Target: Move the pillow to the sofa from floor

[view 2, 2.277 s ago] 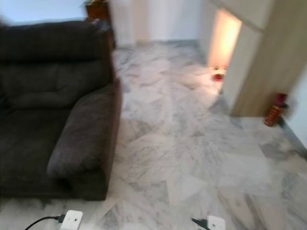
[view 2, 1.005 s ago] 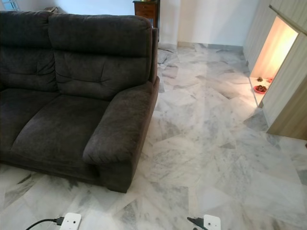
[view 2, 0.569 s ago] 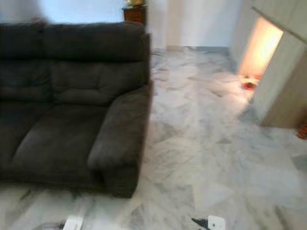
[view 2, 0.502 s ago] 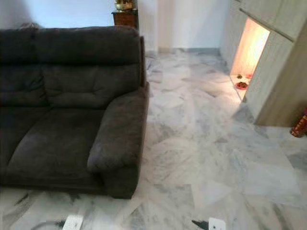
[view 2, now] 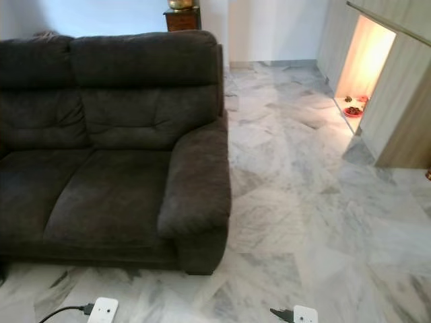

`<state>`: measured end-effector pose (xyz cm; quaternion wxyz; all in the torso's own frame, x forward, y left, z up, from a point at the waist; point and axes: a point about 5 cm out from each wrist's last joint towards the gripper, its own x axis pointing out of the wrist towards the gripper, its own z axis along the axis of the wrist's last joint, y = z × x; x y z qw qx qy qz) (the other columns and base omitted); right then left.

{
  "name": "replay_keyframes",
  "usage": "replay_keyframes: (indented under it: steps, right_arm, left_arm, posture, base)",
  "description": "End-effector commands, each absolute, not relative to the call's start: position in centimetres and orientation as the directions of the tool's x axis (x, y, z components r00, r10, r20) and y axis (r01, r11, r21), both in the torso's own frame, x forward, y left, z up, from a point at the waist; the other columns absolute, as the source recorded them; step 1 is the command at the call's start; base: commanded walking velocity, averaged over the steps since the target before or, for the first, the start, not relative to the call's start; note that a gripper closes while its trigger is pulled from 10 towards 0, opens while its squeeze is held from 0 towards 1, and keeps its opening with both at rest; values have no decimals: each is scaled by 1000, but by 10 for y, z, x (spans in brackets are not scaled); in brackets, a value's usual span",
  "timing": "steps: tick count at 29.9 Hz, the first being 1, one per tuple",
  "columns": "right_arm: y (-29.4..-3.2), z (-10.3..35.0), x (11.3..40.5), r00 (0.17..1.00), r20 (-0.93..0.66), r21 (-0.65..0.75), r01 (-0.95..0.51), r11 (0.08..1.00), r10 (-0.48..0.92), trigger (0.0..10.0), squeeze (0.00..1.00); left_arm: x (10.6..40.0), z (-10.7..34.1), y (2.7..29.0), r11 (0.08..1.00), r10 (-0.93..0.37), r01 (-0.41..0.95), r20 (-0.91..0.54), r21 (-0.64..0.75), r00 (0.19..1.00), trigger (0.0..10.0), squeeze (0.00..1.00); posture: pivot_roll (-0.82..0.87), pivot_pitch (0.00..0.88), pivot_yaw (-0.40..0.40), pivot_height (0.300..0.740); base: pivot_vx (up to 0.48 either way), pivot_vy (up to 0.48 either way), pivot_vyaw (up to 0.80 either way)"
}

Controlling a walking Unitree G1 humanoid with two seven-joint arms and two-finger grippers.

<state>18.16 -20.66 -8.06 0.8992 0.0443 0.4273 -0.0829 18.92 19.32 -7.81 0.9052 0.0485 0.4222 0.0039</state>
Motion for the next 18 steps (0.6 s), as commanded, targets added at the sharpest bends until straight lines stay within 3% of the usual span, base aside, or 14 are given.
replay_keyframes:
  steps: [1,18]
  right_arm:
    - [-158,-97,159,540,-839,229,236,944,69,10000,0]
    - [-161,-97,158,529,-845,212,201,956,76,10000,0]
  left_arm:
    - [171,-83,228,983,158,-162,-823,81,546,10000,0]
    - [170,-84,224,983,156,-164,-826,78,542,10000,0]
  posture:
    - [144,54,92,740]
    - [165,32,72,740]
  base:
    - [0,480,0]
    - [0,480,0]
